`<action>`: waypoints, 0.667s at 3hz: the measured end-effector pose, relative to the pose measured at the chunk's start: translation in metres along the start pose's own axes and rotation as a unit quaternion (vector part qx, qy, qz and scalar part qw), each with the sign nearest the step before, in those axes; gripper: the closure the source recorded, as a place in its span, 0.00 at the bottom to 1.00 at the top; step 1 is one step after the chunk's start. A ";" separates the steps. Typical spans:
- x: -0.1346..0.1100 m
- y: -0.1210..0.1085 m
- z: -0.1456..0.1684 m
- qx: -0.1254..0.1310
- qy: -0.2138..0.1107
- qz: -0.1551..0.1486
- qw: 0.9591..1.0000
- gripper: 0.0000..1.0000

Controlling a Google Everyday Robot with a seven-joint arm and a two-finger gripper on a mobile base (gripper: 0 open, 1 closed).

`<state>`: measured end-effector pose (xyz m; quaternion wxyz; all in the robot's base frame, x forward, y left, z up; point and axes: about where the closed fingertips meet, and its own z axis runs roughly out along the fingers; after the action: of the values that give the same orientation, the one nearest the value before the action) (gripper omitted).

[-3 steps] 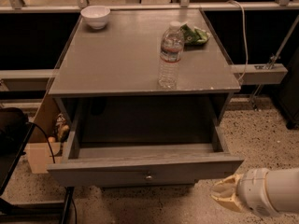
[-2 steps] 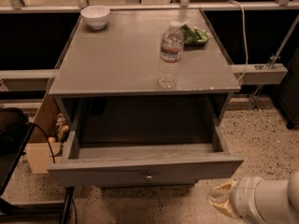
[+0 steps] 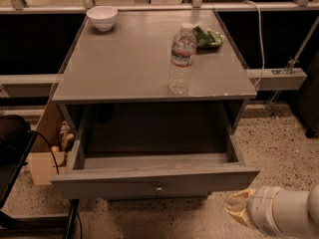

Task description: Close top drawer

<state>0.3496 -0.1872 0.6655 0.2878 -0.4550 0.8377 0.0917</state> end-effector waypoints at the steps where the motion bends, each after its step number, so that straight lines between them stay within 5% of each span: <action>1: 0.001 -0.002 0.007 0.001 -0.008 -0.009 1.000 1.00; 2: 0.001 -0.009 0.022 -0.001 -0.026 -0.017 1.000 1.00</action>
Offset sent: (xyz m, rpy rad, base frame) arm 0.0316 0.0040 -0.0381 0.0698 -0.0624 0.0525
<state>0.3655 -0.1841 0.6477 0.3102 -0.4668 0.8222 0.0993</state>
